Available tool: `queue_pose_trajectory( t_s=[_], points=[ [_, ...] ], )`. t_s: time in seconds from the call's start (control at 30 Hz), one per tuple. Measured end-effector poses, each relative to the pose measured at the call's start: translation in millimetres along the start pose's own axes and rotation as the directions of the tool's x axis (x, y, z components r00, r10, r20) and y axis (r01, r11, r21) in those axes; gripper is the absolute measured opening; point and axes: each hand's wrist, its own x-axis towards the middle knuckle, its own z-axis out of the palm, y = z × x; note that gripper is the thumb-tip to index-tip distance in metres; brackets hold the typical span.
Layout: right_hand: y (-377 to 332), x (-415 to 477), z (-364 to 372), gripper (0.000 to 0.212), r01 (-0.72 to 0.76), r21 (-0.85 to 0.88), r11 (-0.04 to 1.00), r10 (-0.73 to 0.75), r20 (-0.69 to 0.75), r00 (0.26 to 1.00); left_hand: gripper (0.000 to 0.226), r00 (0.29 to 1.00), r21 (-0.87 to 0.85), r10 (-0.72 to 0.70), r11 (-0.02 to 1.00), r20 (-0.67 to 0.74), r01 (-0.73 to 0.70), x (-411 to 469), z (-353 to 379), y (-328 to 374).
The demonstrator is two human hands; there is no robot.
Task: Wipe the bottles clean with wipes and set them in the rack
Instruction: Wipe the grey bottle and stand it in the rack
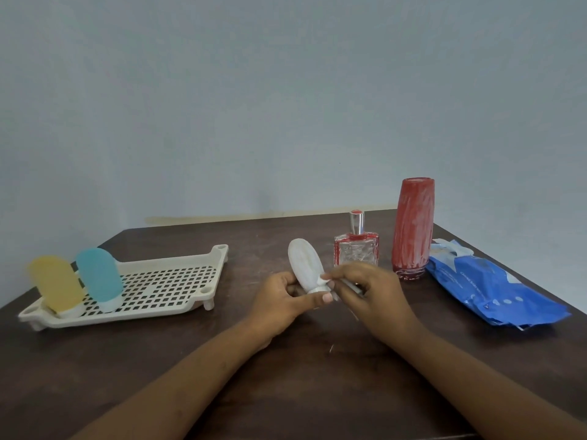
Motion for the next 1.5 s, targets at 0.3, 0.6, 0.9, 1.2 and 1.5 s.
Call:
queue_pose_trajectory(
  t_s=[0.3,0.6,0.9,1.2,1.5],
  points=[
    [-4.6,-0.5,-0.8,0.027,-0.067,0.126,0.99,0.064,0.025,0.998,0.051,0.999,0.023,0.01,1.0,0.033,-0.011,-4.5,-1.1,6.8],
    [-4.0,-0.5,-0.9,0.012,-0.118,0.183,0.976,0.115,0.029,0.993,0.041,0.992,0.018,0.014,1.0,0.124,-0.017,-0.1,-0.9,3.6],
    [-2.2,-1.3,-1.1,0.014,-0.166,0.198,0.966,0.166,0.017,0.986,0.061,0.898,-0.249,-0.08,0.946,0.433,0.205,2.5,-13.4,0.8],
    [-7.9,-4.8,-2.8,0.017,-0.018,0.075,0.997,0.017,0.009,1.0,0.053,0.885,-0.312,-0.118,0.908,0.45,0.28,4.1,-12.7,-2.3],
    [-10.5,-4.1,-2.2,0.017,0.044,-0.006,0.999,-0.044,0.034,0.998,0.051,0.9,-0.281,-0.11,0.928,0.422,0.245,3.6,-8.9,-2.1]
  ],
)
